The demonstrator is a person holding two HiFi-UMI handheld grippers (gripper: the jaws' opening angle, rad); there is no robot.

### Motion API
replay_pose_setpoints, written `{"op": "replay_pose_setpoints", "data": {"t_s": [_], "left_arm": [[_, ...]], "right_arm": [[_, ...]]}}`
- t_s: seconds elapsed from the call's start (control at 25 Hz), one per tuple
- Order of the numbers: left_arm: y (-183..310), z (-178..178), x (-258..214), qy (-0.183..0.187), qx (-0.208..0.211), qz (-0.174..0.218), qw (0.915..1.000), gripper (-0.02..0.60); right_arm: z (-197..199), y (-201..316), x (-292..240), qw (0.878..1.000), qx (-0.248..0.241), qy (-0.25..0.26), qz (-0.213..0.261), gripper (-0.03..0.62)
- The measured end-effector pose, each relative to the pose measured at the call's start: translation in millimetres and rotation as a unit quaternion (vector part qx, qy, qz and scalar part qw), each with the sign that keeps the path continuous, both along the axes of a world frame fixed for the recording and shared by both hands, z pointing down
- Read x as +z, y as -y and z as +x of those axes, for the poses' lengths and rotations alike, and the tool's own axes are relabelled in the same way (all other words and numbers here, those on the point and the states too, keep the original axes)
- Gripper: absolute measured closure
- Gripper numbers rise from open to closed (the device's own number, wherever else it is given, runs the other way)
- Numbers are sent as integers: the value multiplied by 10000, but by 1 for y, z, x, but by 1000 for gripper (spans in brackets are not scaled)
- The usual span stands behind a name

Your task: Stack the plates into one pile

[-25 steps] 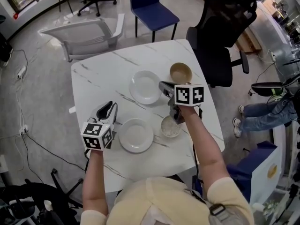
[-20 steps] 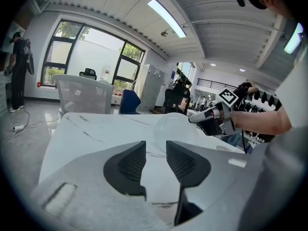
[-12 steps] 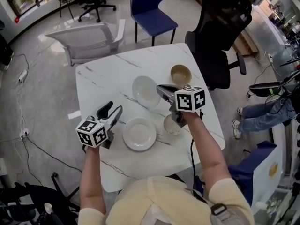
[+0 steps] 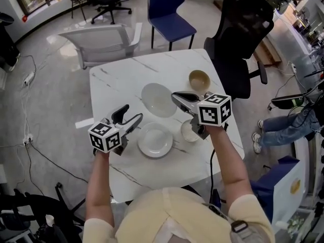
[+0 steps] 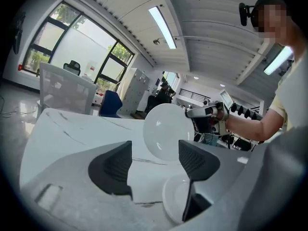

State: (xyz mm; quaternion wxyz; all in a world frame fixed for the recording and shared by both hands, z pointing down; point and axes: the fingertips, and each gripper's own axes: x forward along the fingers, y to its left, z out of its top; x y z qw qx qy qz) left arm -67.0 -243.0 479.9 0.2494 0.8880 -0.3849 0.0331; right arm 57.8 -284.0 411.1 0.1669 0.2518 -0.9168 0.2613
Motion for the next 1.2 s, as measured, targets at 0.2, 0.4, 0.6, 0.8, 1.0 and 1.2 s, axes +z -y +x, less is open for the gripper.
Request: {"op": "replay_pose_setpoints", "data": {"t_s": [0.2,0.4,0.6,0.8,1.0,1.2], "left_arm": [[-2,2,-11,-110,-1,156,9998,281],[4,-5,-20,-687,-260,65,9973,281],[4,0,-28,-923,-200,103,9955,282],[2,8,-34,-1024,-133,144,9946,282],[-3,4,-47,-1138,-79,293,9930,284],[-12,-2,-49,-1004,-106,331,9943,339]], "right_arm": [[-13,-13,-18,9996,-146,246,78,580],[-18,-24,-30,9987,-212,461,73,580],[-22,-29,-34,9979,-264,590,21,580],[-28,-35,-32,9972,-337,673,-43,580],[-28,-34,-35,9961,-238,844,-103,580],[-25,-34,-32,9948,-103,993,-196,579]]}}
